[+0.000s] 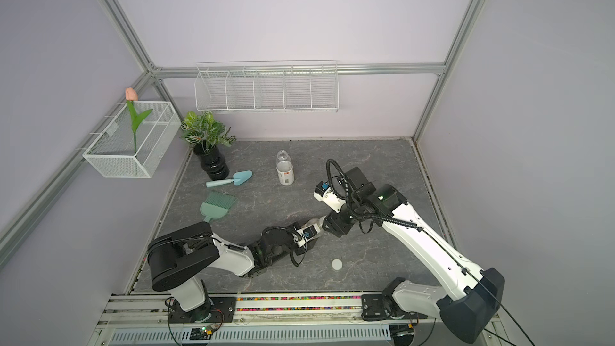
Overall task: Screw on the bottle caps
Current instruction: Screw the bottle cap onto the plastic bottle.
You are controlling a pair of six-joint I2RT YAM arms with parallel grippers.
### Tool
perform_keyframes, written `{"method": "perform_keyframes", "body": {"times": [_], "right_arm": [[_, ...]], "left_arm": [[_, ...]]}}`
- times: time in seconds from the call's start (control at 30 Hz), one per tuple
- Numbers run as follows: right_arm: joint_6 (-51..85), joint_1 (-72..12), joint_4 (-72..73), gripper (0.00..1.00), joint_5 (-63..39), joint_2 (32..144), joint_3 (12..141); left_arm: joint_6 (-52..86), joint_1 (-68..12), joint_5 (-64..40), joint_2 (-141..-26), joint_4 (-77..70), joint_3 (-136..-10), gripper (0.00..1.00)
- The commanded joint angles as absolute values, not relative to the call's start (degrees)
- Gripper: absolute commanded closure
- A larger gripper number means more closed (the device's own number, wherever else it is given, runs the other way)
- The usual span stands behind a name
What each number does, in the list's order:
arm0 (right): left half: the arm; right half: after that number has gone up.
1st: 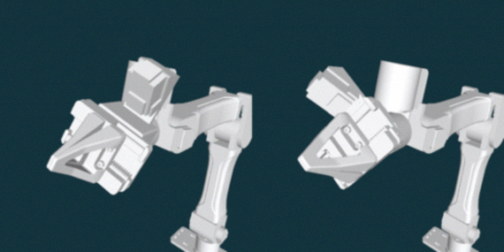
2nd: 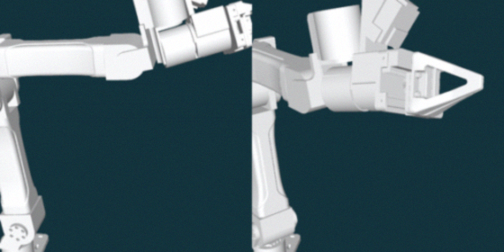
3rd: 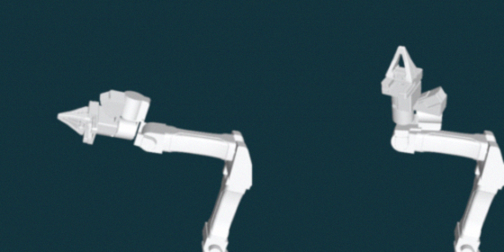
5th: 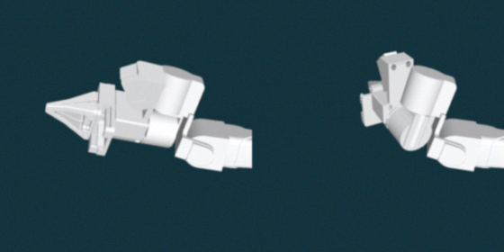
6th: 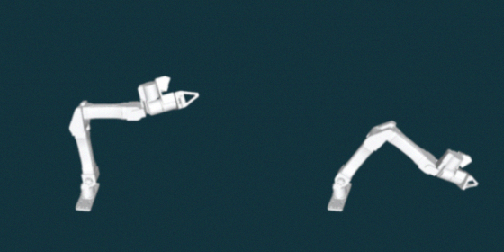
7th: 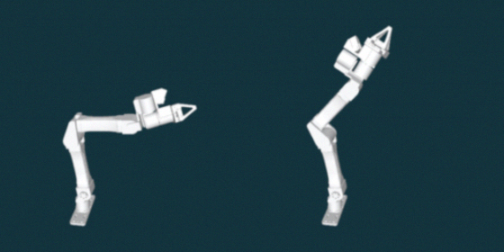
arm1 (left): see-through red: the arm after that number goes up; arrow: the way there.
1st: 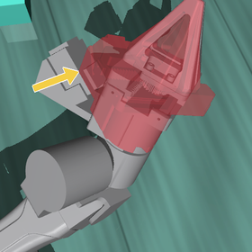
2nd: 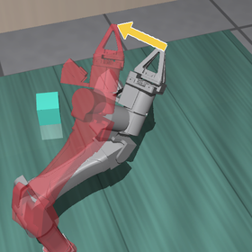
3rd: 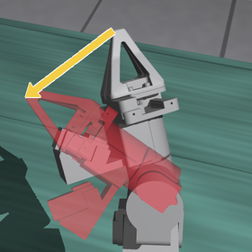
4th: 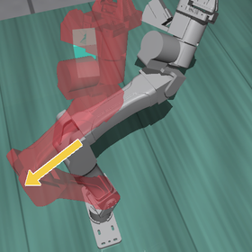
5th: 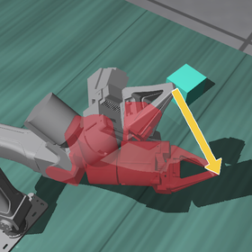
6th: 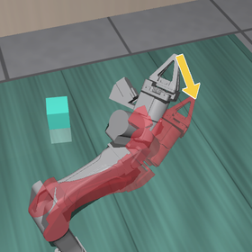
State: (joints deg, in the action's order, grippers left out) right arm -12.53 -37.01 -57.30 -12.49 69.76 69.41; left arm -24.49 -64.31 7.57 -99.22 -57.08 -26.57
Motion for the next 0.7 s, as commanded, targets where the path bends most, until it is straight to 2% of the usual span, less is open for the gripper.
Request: {"method": "perform_keyframes", "body": {"times": [0.0, 0.1, 0.2, 0.3, 0.43, 0.57, 0.67], "right_arm": [[-15.8, -37.1, -56.1, 0.38, -14.5, 71.2, 68.3], [-14.6, -37.1, -55.5, 0.46, -14.9, 72.2, 68.3], [-12.7, -37.0, -55.3, 0.62, -15.7, 73.0, 68.5], [-9.5, -37.0, -55.3, 0.69, -16.4, 73.3, 68.3], [1.0, -37.0, -53.0, 0.75, -17.3, 74.1, 68.0], [20.9, -36.9, -57.5, 0.74, -13.9, 77.0, 70.2], [32.6, -36.9, -57.2, 0.74, -19.3, 79.3, 70.7]], "left_arm": [[-25.1, -64.6, 6.0, -98.4, -58.8, -26.1, 0.39], [-25.1, -64.6, 6.3, -98.4, -58.9, -25.9, 0.4], [-24.9, -64.6, 6.5, -98.3, -59.2, -25.8, 0.4], [-24.8, -64.6, 7.2, -98.4, -59.2, -25.8, 0.4], [-24.5, -64.6, 9.9, -99.0, -59.5, -26.3, 0.4], [-23.9, -64.6, 13.8, -99.6, -59.9, -27.0, 0.4], [-23.9, -64.6, 15.5, -100.0, -60.0, -27.4, 0.4]]}}
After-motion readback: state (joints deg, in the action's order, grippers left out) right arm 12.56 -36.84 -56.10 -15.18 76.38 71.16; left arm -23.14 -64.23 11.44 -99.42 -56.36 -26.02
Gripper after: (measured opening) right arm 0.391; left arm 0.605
